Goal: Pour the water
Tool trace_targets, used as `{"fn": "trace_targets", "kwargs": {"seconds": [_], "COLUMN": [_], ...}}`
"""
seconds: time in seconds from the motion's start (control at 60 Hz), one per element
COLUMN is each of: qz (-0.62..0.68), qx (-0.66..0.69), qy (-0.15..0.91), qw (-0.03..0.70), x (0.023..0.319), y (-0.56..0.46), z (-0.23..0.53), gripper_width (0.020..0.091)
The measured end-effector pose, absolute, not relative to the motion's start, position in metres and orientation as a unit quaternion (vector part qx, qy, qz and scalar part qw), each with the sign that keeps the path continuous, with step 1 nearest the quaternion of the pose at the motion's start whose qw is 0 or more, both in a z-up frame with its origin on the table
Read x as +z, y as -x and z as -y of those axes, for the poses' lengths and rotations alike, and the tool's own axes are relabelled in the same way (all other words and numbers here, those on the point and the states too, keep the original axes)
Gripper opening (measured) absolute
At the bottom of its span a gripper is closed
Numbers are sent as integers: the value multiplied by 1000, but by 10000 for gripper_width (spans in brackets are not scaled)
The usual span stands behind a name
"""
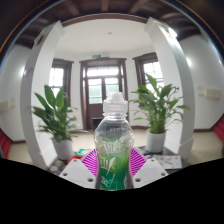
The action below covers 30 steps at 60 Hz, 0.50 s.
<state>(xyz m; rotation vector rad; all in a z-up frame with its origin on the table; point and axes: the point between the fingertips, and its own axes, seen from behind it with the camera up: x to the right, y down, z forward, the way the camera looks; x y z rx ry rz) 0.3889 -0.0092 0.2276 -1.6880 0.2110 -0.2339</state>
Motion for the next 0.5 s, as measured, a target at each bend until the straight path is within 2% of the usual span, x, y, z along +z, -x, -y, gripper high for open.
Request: {"fn": "trace_targets", "kwargs": {"seconds": [0.1,0.117,0.317,0.5], "qz": [-67,-66,-77,-107], "qx": [-174,-185,-228,-215], "qy": [755,755,774,765], "qw": [629,626,586,597], "x": [204,195,122,88], "y": [-454,-451,-523,-556], "z": [0,23,35,35], "gripper_width": [363,364,363,372]}}
